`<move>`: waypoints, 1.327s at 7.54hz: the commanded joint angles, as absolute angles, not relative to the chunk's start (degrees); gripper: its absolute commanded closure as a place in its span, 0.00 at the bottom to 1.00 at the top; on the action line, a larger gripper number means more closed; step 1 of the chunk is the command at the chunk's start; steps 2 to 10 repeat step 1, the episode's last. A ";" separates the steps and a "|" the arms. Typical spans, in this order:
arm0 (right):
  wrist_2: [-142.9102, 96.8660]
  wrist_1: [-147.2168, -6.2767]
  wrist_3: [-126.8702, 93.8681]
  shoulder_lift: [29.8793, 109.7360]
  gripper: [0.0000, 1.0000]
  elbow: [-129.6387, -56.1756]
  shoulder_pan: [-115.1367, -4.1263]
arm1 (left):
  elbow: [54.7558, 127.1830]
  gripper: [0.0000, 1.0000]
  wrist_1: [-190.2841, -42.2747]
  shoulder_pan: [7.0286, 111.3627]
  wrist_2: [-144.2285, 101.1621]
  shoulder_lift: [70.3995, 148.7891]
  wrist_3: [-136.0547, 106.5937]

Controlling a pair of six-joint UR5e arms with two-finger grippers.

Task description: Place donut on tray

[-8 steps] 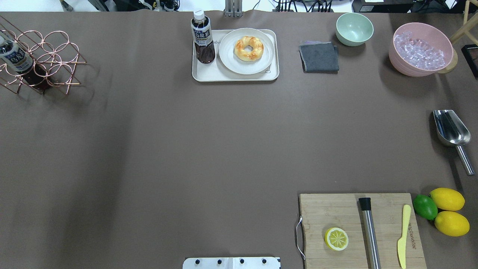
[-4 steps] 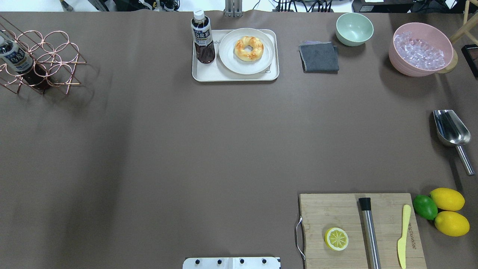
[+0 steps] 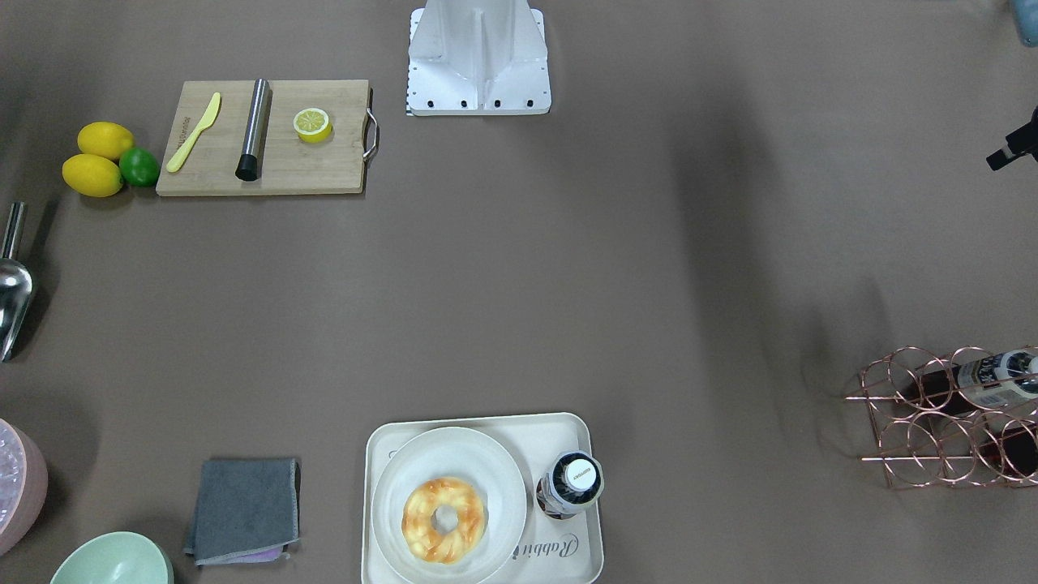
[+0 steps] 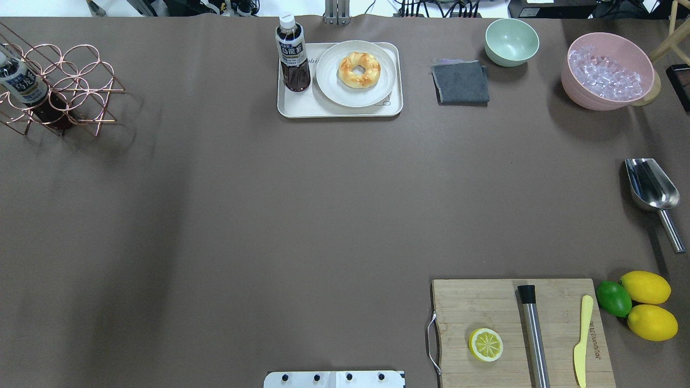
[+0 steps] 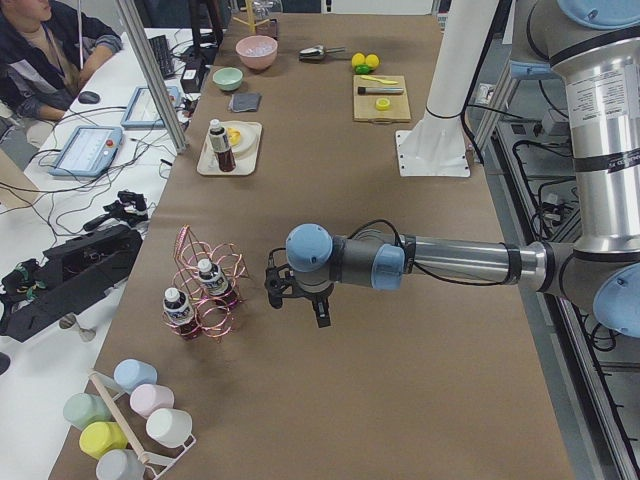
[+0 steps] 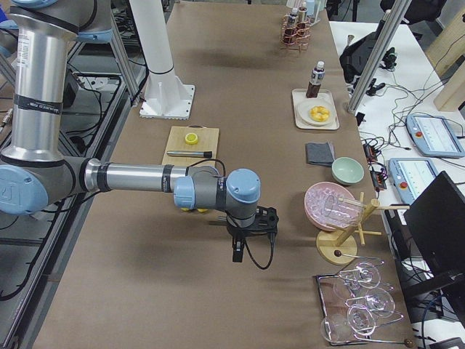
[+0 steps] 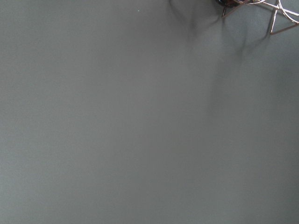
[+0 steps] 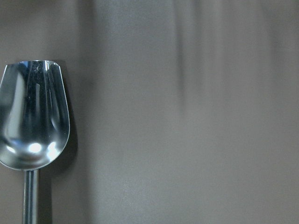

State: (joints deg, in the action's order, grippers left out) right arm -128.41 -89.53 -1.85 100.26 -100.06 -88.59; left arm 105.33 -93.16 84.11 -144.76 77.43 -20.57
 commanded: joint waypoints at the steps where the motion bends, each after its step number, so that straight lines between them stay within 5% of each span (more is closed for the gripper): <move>1: -128.41 -89.47 -1.85 100.20 0.00 -100.11 -88.59 | 105.38 0.02 -93.16 84.11 -144.76 77.52 -20.57; 10: -128.41 -89.47 -1.85 100.20 0.00 -100.11 -88.59 | 105.38 0.02 -93.16 84.11 -144.76 77.52 -20.57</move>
